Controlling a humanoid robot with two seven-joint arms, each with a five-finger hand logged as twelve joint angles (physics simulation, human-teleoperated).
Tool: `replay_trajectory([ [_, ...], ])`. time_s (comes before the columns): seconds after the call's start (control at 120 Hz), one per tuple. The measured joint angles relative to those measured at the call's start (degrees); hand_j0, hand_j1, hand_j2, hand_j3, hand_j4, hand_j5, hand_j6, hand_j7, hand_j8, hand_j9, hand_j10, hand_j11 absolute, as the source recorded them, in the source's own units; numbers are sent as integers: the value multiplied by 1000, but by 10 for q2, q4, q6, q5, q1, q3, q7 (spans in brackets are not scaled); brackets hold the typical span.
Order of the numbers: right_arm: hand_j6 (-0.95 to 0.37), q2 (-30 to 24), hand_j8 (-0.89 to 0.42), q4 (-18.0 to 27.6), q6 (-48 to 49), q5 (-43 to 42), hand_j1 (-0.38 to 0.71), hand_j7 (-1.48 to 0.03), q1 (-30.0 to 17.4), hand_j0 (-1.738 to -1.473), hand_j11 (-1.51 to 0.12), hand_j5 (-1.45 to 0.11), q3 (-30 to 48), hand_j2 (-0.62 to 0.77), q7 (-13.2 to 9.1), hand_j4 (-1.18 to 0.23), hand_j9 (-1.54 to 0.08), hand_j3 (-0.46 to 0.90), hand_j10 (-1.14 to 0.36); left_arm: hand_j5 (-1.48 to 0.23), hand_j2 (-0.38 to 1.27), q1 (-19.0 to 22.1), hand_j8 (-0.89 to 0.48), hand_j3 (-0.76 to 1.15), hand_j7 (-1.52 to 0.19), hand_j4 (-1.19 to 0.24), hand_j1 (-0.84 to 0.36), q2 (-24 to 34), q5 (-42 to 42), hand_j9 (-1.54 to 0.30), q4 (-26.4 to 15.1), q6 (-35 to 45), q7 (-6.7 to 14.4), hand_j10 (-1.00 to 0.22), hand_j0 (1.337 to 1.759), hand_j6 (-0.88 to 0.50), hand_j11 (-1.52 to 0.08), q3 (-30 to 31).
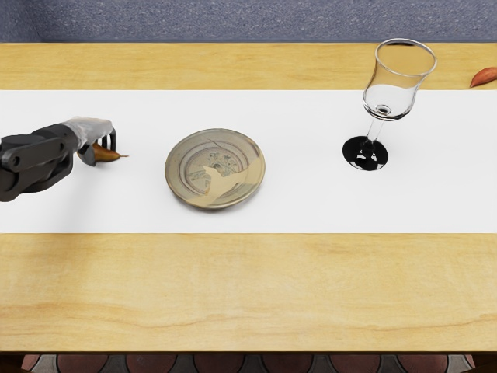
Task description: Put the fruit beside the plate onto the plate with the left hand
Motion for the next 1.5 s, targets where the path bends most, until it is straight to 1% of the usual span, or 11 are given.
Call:
replay_trajectory([
  [0.058, -30, 0, -29, 0, 0, 0, -314, -38, 0, -1658, -38, -38, 0, -6, 0, -29, -38, 0, -29, -957, 53, -2, -462, -243, -825, -580, -267, 0, 0, -1007, 0, -4, 0, -575, 1663, -555, -1027, 0],
  [0.108, -30, 0, -29, 0, 0, 0, -314, -38, 0, -1658, -38, -38, 0, -6, 0, -29, -38, 0, -29, -990, 210, -4, -493, -562, -775, -588, -267, 0, 0, -1036, -1, -7, 0, -600, 1657, -589, -1061, 0],
  [0.15, -30, 0, -29, 0, 0, 0, -314, -38, 0, -1658, -38, -38, 0, -6, 0, -29, -38, 0, -29, -1018, 295, -9, -503, -458, -843, -610, -279, 5, -2, -1059, -4, -9, 0, -634, 1656, -628, -1083, 0],
  [0.275, -29, 0, -29, 0, 0, 0, -314, -38, 0, -1658, -38, -38, 0, -6, 0, -29, -38, 0, -29, -1101, 262, -18, -476, -249, -991, -573, -287, 8, -13, -1110, -19, -18, 0, -610, 1652, -558, -1122, 1],
  [0.5, -29, 0, -29, 0, 0, 0, -314, -38, 0, -1658, -38, -38, 0, -6, 0, -29, -38, 0, -29, -1190, 299, -44, -437, -83, -1102, -542, -338, 32, -51, -1148, -50, -44, -1, -558, 1647, -464, -1177, 0],
  [0.85, -29, 0, -29, 0, 0, 0, -314, -38, 0, -1658, -38, -38, 0, -6, 0, -29, -38, 0, -29, -1213, 397, -91, -411, -15, -1182, -682, -336, 42, -105, -1162, -88, -126, -2, -555, 1648, -466, -1186, -29],
  [0.975, -29, 0, -29, 0, 0, 0, -314, -38, 0, -1658, -38, -38, 0, -6, 0, -29, -38, 0, -29, -1211, 584, -110, -431, -8, -1187, -752, -374, 43, -112, -1157, -101, -142, -2, -560, 1651, -492, -1176, -43],
  [1.025, -29, 0, -29, 0, 0, 0, -314, -38, 0, -1658, -38, -38, 0, -6, 0, -29, -38, 0, -29, -1218, 439, -118, -438, -6, -1196, -766, -326, 43, -115, -1158, -104, -151, -2, -568, 1652, -505, -1175, -52],
  [1.15, -29, 0, -29, 0, 0, 0, -314, -38, 0, -1658, -38, -38, 0, -6, 0, -29, -38, 0, -29, -1210, 506, -139, -441, -4, -1187, -800, -356, 43, -126, -1160, -109, -170, -2, -560, 1653, -502, -1168, -62],
  [1.283, -29, 0, -29, 0, 0, 0, -314, -38, 0, -1658, -38, -38, 0, -6, 0, -29, -38, 0, -29, -1196, 693, -158, -460, -2, -1178, -822, -417, 37, -144, -1155, -113, -190, -1, -568, 1655, -559, -1158, -66],
  [1.5, -29, 0, -29, 0, 0, 0, -314, -38, 0, -1658, -38, -38, 0, -6, 0, -29, -38, 0, -29, -1177, 830, -163, -490, -1, -1161, -839, -463, -2, -161, -1157, -119, -199, -2, -595, 1654, -625, -1155, -68],
])
